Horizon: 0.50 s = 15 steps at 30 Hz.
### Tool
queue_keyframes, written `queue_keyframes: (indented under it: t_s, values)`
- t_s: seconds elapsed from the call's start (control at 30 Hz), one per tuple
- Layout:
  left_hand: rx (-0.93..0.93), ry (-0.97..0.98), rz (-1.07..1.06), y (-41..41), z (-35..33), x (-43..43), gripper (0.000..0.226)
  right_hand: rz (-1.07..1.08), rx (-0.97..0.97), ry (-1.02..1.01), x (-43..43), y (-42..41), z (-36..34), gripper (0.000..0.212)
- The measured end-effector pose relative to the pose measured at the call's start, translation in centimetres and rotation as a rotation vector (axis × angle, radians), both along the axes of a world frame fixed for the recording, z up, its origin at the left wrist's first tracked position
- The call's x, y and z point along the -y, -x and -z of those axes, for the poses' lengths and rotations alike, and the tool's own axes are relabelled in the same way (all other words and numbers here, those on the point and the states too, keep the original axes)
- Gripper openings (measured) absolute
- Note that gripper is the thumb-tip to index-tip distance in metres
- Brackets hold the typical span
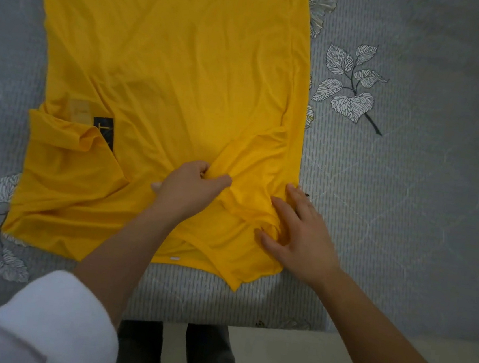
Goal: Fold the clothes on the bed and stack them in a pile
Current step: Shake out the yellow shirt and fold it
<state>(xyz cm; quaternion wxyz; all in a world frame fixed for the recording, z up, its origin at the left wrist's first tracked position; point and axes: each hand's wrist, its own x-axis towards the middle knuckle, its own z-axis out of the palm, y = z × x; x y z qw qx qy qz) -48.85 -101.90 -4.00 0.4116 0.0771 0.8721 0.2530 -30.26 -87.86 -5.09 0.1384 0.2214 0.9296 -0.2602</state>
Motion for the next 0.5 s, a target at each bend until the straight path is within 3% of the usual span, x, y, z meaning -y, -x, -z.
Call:
queue_keyframes:
  t_s: [0.13,0.23,0.37,0.43,0.5]
  values:
    - [0.048,-0.377,-0.197,1.1,-1.1,-1.6,0.039,-0.054,0.047,-0.031,0.0,-0.4,0.1,0.080]
    - [0.113,-0.563,-0.188,1.3,-1.2,-1.7,0.038,-0.017,0.069,-0.046,0.3,-0.4,0.0,0.087]
    - [0.158,-0.359,-0.133,0.8,-0.4,-1.9,0.016,0.272,-0.081,0.063,0.8,0.5,-0.5,0.063]
    - [0.175,-0.287,-0.190,0.9,0.1,-2.2,0.021,0.382,-0.147,0.033,0.5,1.5,-0.4,0.050]
    - [0.153,-0.267,-0.162,1.0,0.2,-2.8,0.022,0.356,-0.084,-0.047,0.0,2.5,0.0,0.042]
